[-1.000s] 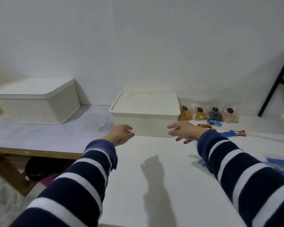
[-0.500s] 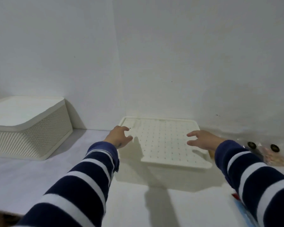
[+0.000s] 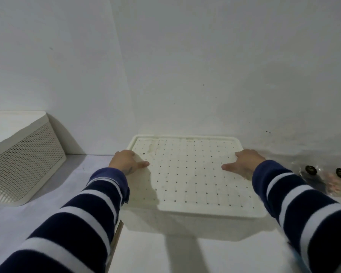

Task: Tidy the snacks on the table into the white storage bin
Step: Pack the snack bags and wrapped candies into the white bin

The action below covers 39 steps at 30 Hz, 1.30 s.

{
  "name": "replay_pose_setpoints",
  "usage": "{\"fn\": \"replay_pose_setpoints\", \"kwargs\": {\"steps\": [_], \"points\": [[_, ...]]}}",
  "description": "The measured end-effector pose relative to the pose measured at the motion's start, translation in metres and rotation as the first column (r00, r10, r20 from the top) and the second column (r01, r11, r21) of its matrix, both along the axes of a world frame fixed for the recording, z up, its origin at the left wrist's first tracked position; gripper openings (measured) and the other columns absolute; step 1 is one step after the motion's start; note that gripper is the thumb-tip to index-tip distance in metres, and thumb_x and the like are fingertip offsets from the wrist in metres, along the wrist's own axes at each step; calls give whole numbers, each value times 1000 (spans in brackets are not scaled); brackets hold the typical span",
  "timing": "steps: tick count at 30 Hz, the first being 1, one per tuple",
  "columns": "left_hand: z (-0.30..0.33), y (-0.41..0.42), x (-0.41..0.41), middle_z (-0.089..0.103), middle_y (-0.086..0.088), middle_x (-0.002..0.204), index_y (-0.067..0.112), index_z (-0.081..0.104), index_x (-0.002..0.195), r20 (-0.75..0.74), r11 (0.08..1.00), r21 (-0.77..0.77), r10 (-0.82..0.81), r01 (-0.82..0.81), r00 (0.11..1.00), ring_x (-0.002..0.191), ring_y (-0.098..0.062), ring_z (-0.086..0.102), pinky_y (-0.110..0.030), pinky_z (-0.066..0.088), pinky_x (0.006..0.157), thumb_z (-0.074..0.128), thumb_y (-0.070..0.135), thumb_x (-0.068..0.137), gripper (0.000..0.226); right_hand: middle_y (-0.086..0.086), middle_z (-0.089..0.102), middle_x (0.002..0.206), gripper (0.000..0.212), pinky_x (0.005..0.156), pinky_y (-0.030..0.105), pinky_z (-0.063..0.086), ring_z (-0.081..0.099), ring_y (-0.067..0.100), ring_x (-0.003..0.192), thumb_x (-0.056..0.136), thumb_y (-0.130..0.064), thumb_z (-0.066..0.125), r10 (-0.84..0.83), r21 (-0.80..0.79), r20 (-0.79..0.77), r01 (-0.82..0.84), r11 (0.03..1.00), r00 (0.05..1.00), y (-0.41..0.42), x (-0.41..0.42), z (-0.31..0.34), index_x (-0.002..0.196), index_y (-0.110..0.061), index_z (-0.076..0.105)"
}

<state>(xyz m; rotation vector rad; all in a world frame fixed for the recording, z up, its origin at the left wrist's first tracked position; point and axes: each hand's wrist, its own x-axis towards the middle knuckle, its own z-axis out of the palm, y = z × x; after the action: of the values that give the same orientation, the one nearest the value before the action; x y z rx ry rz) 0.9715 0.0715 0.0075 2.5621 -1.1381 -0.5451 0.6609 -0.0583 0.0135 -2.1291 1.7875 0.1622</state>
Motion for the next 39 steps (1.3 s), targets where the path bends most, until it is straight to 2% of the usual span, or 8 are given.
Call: {"fn": "replay_pose_setpoints", "kwargs": {"steps": [3, 9, 13, 16, 20, 28, 32, 39], "points": [[14, 11, -2, 40, -13, 144, 15, 43, 140, 20, 998, -60, 14, -13, 1000, 123, -33, 49, -42, 43, 102, 70, 58, 74, 83, 10, 34, 146, 92, 100, 40, 46, 49, 31, 122, 75, -70, 55, -11, -51, -1, 11, 999, 1000, 6, -1, 16, 147, -19, 30], [41, 66, -20, 37, -15, 138, 16, 44, 138, 89, 993, -115, -16, 26, 996, 116, -34, 51, -41, 47, 94, 64, 65, 75, 82, 11, 28, 147, 96, 103, 43, 43, 45, 35, 125, 74, -70, 56, -63, -85, 44, 66, 994, 997, 56, -15, 39, 150, -22, 23], [38, 129, -33, 32, -14, 143, 18, 41, 140, 86, 983, -175, -44, 58, 995, 123, -33, 45, -41, 45, 96, 62, 65, 76, 82, 12, 22, 152, 97, 110, 47, 35, 36, 37, 134, 73, -69, 59, -90, -66, 66, 94, 993, 994, 117, -30, 40, 151, -24, 21], [26, 181, -42, 33, -14, 142, 18, 42, 138, 99, 978, -189, -71, 88, 993, 123, -33, 44, -41, 44, 95, 61, 64, 77, 79, 12, 19, 156, 93, 114, 44, 28, 25, 33, 142, 79, -62, 60, -95, -63, 82, 101, 993, 992, 177, -41, 37, 151, -19, 20], [7, 246, -49, 33, -13, 142, 21, 43, 138, 89, 972, -222, -62, 80, 994, 122, -33, 45, -42, 47, 93, 63, 63, 77, 77, 9, 24, 156, 98, 114, 44, 29, 27, 34, 141, 75, -65, 63, -118, -18, 99, 120, 993, 988, 242, -51, 17, 151, -19, 21], [-51, 344, -65, 31, -14, 143, 20, 39, 141, 25, 986, -150, -69, 72, 997, 128, -34, 39, -44, 44, 99, 64, 60, 78, 79, 14, 19, 152, 86, 110, 45, 29, 26, 40, 137, 83, -56, 59, -148, 112, 6, 146, 983, 989, 344, -60, -29, 150, -23, 18], [-81, 359, -67, 31, -16, 141, 19, 38, 141, -39, 997, -55, -50, 48, 998, 127, -35, 40, -43, 43, 102, 64, 59, 78, 79, 13, 25, 147, 84, 107, 41, 32, 31, 38, 133, 83, -56, 58, -140, 141, -37, 144, 980, 990, 360, -55, -57, 150, -24, 19], [-127, 362, -75, 22, -13, 149, 26, 31, 146, -136, 998, 50, -18, 25, 990, 137, -33, 25, -45, 38, 107, 70, 53, 76, 85, 11, 28, 143, 87, 104, 38, 37, 34, 36, 130, 81, -59, 57, -157, 211, -65, 167, 963, 985, 356, -57, -112, 151, -29, 15]]}}
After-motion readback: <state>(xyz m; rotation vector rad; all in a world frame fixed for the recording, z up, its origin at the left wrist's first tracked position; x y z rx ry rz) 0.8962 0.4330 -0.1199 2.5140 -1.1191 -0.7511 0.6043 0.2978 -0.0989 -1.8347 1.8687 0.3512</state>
